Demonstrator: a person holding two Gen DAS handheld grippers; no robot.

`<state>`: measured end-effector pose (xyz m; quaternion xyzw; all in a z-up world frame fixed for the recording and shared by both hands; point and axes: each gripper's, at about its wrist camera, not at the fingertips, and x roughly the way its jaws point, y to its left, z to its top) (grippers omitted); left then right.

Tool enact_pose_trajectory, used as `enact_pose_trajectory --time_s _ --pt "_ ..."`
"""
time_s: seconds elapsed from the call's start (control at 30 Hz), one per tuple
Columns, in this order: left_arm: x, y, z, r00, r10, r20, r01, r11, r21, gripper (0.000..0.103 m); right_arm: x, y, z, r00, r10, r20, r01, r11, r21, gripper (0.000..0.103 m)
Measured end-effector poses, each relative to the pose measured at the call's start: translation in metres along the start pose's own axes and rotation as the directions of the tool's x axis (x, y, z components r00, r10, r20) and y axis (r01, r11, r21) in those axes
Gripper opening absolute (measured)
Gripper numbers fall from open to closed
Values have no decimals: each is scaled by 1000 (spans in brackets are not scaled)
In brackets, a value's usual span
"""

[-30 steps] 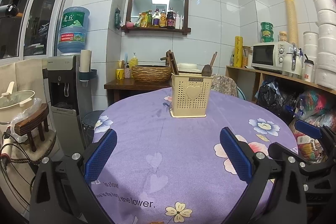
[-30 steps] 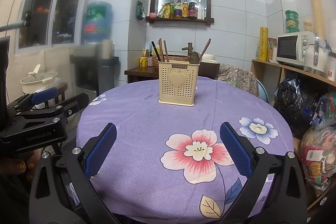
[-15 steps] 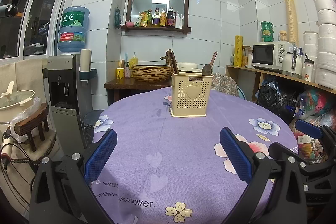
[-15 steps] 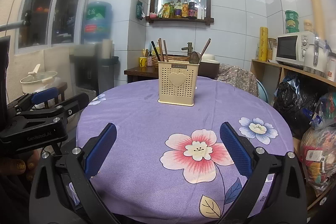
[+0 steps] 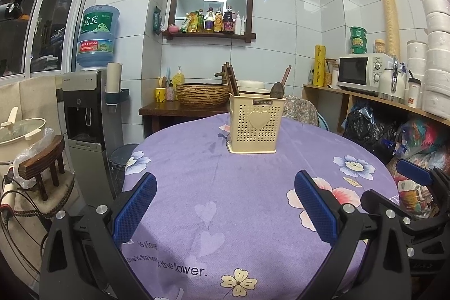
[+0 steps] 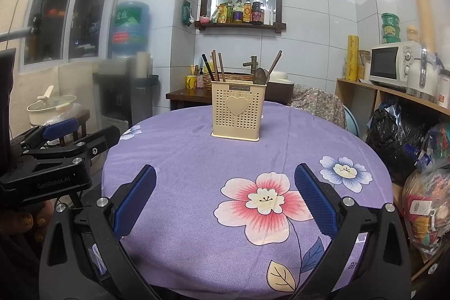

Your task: Organize utensils

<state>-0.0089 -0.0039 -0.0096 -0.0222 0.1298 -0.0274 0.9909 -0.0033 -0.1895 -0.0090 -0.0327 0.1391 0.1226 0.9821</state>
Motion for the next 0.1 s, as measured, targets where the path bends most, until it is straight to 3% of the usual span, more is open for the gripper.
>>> enact_pose_trajectory --time_s 0.1 --pt "1 0 1 1000 1 -5 -1 1000 0 98 0 -1 -1 1000 -1 -2 1 1000 0 97"
